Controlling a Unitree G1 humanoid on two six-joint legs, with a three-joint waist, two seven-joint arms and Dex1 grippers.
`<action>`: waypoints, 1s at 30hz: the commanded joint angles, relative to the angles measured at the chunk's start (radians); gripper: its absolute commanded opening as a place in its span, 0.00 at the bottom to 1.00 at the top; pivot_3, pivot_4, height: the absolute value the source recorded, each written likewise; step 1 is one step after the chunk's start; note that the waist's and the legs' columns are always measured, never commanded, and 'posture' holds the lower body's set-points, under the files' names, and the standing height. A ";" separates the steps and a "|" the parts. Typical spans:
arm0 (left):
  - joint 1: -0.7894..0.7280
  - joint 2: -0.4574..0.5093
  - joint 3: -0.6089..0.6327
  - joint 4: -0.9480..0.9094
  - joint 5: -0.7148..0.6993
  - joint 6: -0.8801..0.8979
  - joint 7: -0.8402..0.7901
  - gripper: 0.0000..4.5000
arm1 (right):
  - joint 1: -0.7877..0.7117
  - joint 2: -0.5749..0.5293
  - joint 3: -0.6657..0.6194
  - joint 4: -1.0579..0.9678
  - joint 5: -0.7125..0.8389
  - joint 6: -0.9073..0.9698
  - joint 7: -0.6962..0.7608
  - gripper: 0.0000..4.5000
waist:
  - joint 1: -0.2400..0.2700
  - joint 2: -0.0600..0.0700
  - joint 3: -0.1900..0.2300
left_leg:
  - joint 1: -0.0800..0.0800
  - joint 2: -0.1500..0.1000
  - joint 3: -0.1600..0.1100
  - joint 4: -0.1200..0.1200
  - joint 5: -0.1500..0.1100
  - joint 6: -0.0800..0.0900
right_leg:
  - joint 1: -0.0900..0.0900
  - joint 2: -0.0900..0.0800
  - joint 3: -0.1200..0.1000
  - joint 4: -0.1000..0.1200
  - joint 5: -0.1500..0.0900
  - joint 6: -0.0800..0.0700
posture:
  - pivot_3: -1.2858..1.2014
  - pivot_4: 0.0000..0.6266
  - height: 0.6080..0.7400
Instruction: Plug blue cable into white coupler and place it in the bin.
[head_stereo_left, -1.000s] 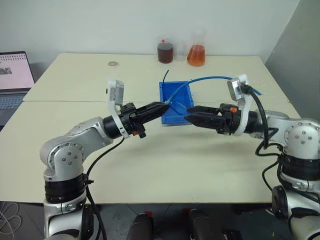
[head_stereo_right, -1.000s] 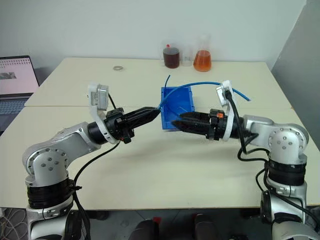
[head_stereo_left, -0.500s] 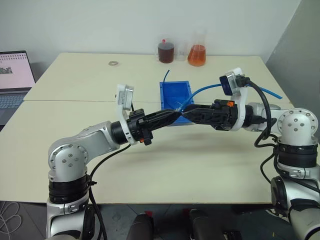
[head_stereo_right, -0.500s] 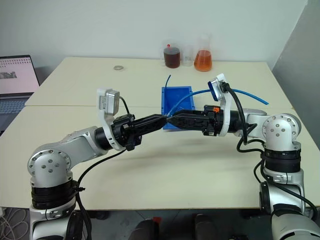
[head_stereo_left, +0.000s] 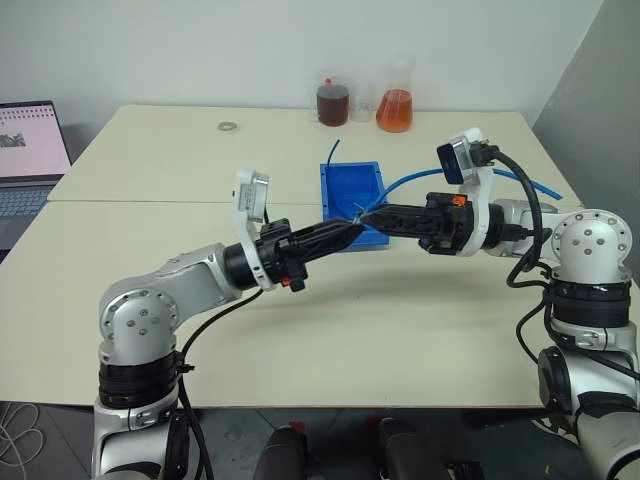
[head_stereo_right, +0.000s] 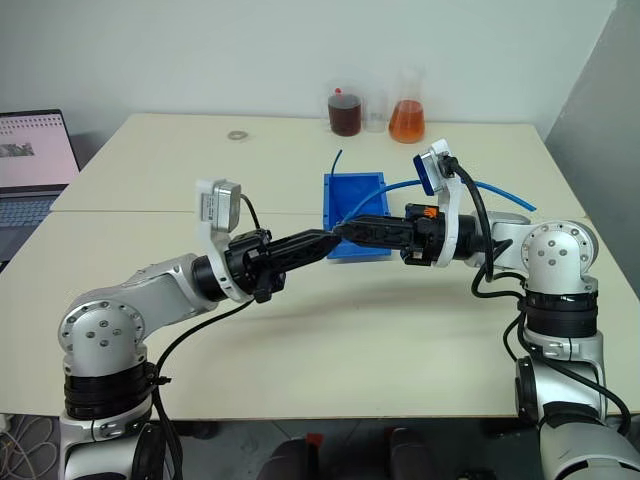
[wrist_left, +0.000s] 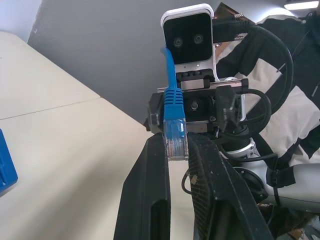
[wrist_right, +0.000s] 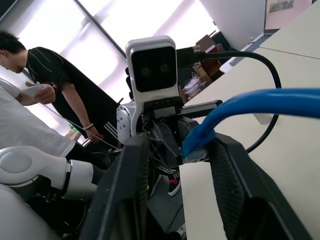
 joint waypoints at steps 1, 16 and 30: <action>-0.001 0.010 -0.002 -0.027 -0.012 -0.025 -0.006 0.05 | -0.023 0.000 -0.014 -0.017 0.025 0.000 0.013 0.18 | 0.000 0.000 0.000 | 0.000 0.000 0.000 0.000 0.000 0.000 | 0.000 0.000 0.000 0.000 0.000 0.000 | 0.52 0.24 1.00; 0.066 0.031 0.018 -0.069 -0.025 -0.064 -0.013 0.41 | -0.034 0.000 -0.010 -0.004 -0.003 -0.015 0.000 0.04 | -0.001 0.000 0.000 | 0.000 0.000 0.000 -0.001 0.000 0.000 | 0.000 0.000 0.000 -0.001 0.000 0.000 | 0.52 0.24 1.00; 0.549 0.079 0.128 -0.332 0.371 -0.266 0.309 0.99 | -0.095 -0.030 0.059 0.081 -0.120 -0.096 0.122 0.04 | -0.007 0.001 0.001 | -0.001 0.001 0.000 -0.002 0.000 0.000 | -0.001 0.000 0.001 -0.005 0.000 0.000 | 0.52 0.24 1.00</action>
